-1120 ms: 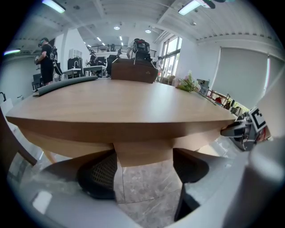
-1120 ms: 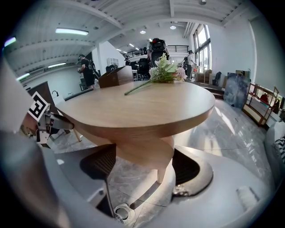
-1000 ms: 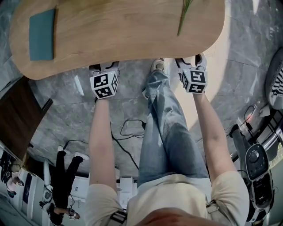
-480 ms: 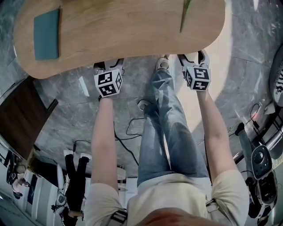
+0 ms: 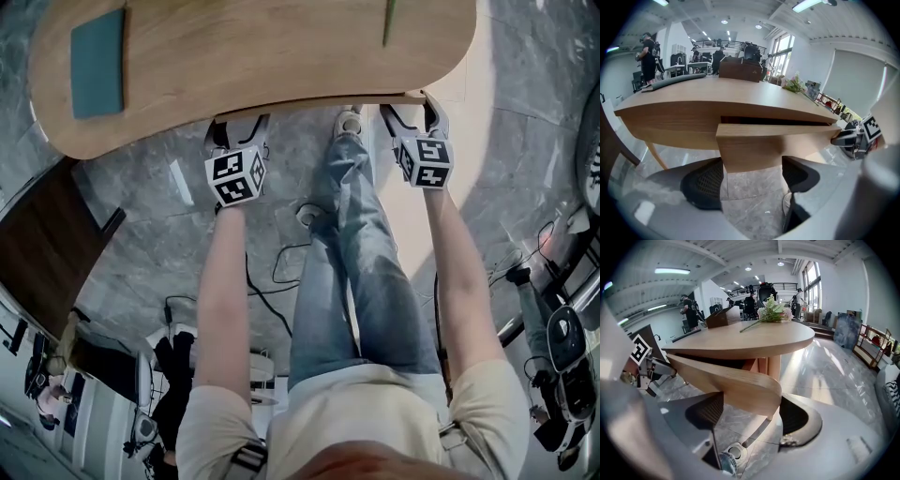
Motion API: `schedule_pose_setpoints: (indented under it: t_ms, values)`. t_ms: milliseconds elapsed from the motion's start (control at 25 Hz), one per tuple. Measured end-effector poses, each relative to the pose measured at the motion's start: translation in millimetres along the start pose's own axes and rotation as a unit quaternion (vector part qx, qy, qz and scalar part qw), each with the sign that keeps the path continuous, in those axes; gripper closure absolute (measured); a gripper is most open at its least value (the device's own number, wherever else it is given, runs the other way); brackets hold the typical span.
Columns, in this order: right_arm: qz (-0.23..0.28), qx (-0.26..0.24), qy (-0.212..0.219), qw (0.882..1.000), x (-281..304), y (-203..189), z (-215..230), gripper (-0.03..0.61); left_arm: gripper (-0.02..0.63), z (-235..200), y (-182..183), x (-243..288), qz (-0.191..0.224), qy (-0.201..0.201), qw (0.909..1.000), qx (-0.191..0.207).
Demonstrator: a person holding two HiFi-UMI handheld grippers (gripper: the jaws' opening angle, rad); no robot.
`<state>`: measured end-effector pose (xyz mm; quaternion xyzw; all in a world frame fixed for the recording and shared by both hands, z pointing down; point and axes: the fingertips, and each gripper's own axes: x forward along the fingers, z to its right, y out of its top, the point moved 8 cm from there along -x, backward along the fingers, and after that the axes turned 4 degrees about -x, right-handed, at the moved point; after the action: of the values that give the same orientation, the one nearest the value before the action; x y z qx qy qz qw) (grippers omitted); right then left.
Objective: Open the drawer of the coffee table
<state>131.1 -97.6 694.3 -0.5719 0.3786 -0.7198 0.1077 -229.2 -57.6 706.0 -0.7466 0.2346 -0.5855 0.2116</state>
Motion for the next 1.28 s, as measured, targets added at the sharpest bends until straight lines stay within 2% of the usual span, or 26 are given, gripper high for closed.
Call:
schedule_pose_setpoints:
  t_ms: [200, 1280]
  values:
    - [-0.007, 0.005, 0.000, 1.000, -9.8, -9.7, -3.5, 0.207, 0.215, 3.2, -9.2, -8.6, 0.002, 0.001, 0.9999, -0.012]
    - [-0.030, 0.011, 0.001, 0.999, -56.7, -64.0, -32.7, 0.215, 0.229, 9.6, -70.9, -54.5, -0.028, 0.011, 0.9994, -0.016]
